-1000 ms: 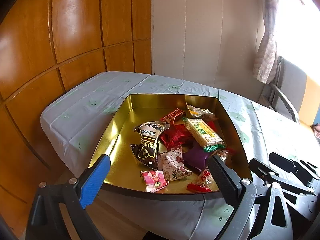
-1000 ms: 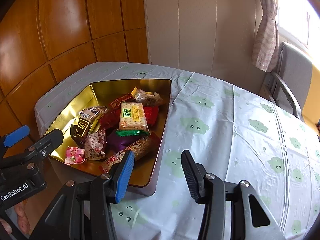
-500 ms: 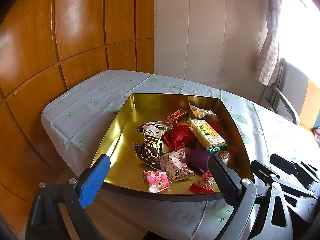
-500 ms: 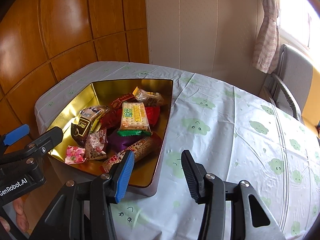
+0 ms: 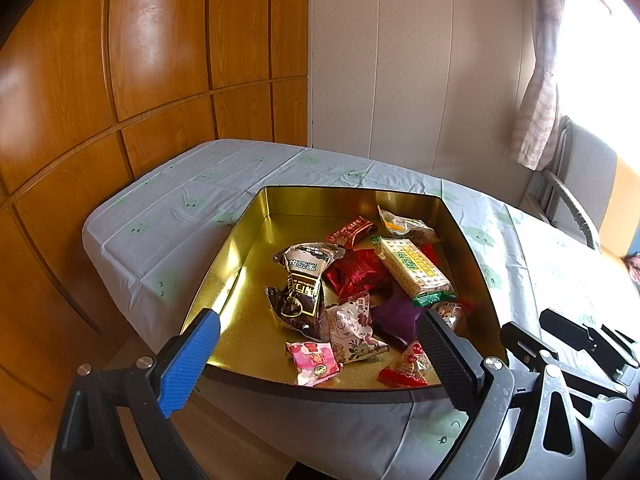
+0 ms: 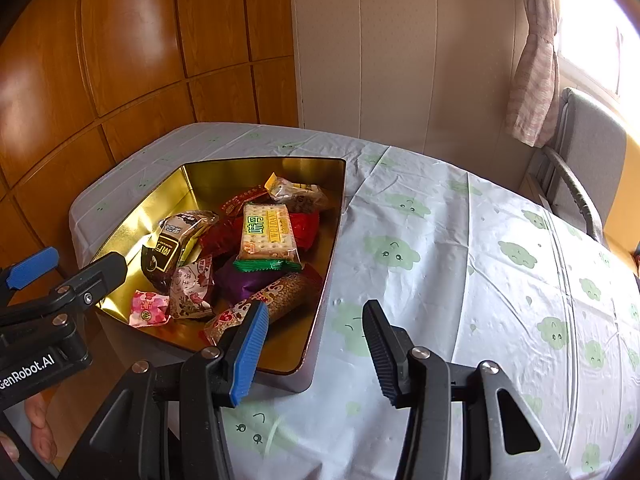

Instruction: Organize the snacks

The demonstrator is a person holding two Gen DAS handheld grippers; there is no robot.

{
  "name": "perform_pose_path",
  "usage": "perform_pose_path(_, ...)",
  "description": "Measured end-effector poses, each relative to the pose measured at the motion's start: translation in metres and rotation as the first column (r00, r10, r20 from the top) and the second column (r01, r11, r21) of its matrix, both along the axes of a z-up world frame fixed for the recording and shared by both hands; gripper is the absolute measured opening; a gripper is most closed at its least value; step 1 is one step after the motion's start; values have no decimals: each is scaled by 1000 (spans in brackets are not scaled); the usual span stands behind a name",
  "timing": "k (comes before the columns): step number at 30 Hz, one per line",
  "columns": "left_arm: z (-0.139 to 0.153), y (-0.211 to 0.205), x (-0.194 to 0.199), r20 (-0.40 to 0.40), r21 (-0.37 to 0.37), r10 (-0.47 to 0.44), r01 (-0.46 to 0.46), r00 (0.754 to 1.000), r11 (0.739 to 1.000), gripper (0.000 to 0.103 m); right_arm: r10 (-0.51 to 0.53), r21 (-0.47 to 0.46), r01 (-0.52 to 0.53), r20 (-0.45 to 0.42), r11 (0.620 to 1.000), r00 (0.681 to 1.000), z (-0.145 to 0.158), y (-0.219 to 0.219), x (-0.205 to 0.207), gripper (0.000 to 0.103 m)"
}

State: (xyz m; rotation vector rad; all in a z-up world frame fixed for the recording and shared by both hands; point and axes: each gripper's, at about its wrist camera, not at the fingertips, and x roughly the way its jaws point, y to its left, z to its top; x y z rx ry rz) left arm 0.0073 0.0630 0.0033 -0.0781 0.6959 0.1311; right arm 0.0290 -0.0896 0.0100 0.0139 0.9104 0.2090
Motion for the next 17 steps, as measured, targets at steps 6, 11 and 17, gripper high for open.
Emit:
perform_pose_path(6,-1,-1,0,-1,-1,-1,1,1000,1000,100,0,-1,0,0,1000,1000,0,-1,0,50)
perform_pose_path(11,-1,-3,1,0,-11,-13,13,1000,1000,100,-8,15,8,-1,1000,1000,0,-5,0,50)
perform_pose_path(17,0,-5,3,21,-1,-41,41,999,999,97,-125,55,126,-14,991,992,1,-58,12,50)
